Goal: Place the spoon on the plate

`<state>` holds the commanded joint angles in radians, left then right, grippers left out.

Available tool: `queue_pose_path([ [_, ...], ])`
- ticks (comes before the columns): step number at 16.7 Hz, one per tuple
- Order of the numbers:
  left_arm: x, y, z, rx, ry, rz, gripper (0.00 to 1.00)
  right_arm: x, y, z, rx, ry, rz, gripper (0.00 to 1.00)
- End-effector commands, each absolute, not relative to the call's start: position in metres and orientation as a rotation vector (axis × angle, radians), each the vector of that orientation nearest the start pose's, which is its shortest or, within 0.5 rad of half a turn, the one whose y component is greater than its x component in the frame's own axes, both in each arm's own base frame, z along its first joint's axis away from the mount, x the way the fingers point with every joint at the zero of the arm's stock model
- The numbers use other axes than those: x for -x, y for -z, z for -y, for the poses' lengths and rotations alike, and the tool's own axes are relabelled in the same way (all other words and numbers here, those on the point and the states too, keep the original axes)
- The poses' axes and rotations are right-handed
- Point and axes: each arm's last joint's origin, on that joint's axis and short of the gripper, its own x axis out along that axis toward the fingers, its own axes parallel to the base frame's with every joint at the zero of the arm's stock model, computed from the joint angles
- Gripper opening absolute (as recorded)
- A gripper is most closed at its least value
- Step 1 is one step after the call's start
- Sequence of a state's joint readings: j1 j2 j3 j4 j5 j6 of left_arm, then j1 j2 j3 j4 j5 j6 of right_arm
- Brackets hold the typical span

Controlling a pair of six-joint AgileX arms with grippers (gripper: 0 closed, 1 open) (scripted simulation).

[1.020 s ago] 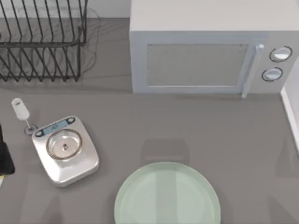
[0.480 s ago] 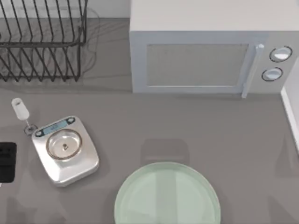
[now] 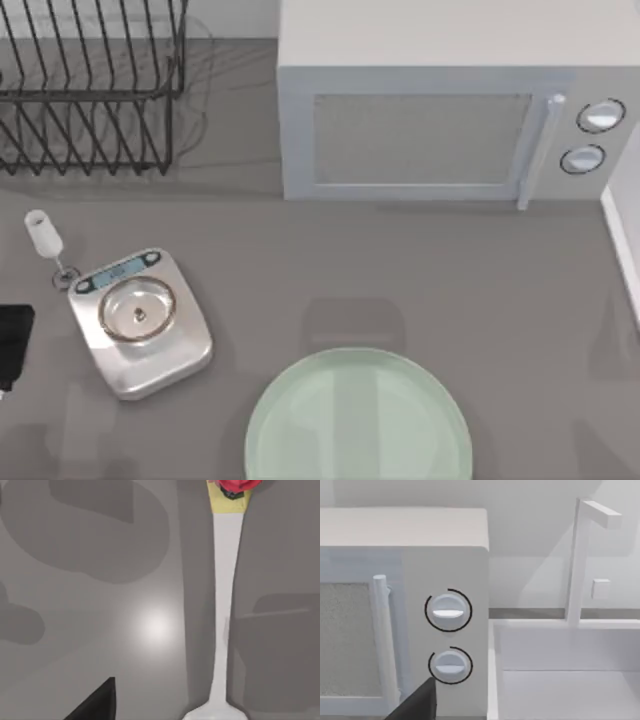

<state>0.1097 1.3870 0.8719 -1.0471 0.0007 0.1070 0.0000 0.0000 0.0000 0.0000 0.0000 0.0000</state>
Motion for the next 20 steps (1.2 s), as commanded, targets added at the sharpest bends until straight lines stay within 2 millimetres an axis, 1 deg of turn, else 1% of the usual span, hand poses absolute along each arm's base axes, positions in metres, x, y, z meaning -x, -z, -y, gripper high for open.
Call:
queue_pose_path([
  [5, -0.220, -0.192, -0.024, -0.004, 0.003, -1.563, 1.00, -0.106, -0.160, 0.001, 0.000, 0.000, 0.000, 1.00],
  [7, -0.220, -0.188, -0.024, -0.002, 0.002, -1.566, 1.00, -0.106, -0.160, 0.001, 0.000, 0.000, 0.000, 1.00],
  [10, -0.224, -0.165, -0.025, 0.000, 0.000, -1.569, 1.00, -0.106, -0.160, 0.001, 0.000, 0.000, 0.000, 1.00],
  [14, -0.226, -0.120, -0.026, -0.001, -0.001, -1.555, 1.00, -0.106, -0.160, 0.001, 0.000, 0.000, 0.000, 1.00],
  [16, -0.224, -0.103, -0.026, -0.001, -0.001, -1.559, 1.00, -0.106, -0.160, 0.001, 0.000, 0.000, 0.000, 1.00],
  [18, -0.221, -0.093, -0.025, 0.000, 0.000, -1.565, 1.00, -0.106, -0.160, 0.001, 0.000, 0.000, 0.000, 1.00],
  [20, -0.221, -0.092, -0.025, 0.000, 0.000, -1.566, 1.00, -0.106, -0.160, 0.001, 0.000, 0.000, 0.000, 1.00],
])
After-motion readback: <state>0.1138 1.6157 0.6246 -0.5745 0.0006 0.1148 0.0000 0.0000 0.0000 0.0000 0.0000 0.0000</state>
